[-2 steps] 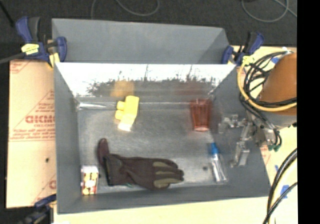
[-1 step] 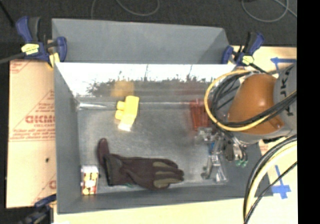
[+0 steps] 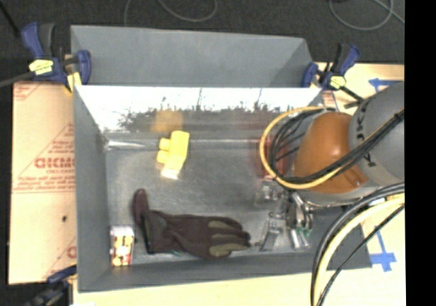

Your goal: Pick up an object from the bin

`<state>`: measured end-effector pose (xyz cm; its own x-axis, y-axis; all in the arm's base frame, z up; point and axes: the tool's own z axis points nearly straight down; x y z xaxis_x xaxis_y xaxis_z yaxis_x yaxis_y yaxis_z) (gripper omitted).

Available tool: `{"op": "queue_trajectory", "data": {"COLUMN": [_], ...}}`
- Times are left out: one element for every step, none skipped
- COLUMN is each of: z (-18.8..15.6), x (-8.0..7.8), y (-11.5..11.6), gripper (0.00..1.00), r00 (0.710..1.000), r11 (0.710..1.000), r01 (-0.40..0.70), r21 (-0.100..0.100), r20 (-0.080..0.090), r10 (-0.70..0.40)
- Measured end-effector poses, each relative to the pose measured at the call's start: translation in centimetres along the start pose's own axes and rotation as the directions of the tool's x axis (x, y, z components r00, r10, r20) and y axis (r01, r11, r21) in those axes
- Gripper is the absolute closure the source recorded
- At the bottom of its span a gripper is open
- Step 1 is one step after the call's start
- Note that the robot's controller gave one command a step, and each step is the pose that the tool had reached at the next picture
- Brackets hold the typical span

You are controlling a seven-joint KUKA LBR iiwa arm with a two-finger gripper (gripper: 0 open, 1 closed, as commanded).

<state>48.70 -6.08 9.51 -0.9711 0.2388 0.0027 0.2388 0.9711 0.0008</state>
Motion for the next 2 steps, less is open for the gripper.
{"op": "queue_trajectory", "data": {"z": [-2.6, 1.2], "x": [-0.1, -0.4], "y": [4.7, 6.8], "gripper": [0.0, 0.0], "r00": [0.985, 0.995], "r11": [0.985, 0.995], "r01": [-0.171, -0.101], "r21": [-0.001, -0.001], "r20": [0.011, 0.008], "r10": [0.171, 0.101]}}
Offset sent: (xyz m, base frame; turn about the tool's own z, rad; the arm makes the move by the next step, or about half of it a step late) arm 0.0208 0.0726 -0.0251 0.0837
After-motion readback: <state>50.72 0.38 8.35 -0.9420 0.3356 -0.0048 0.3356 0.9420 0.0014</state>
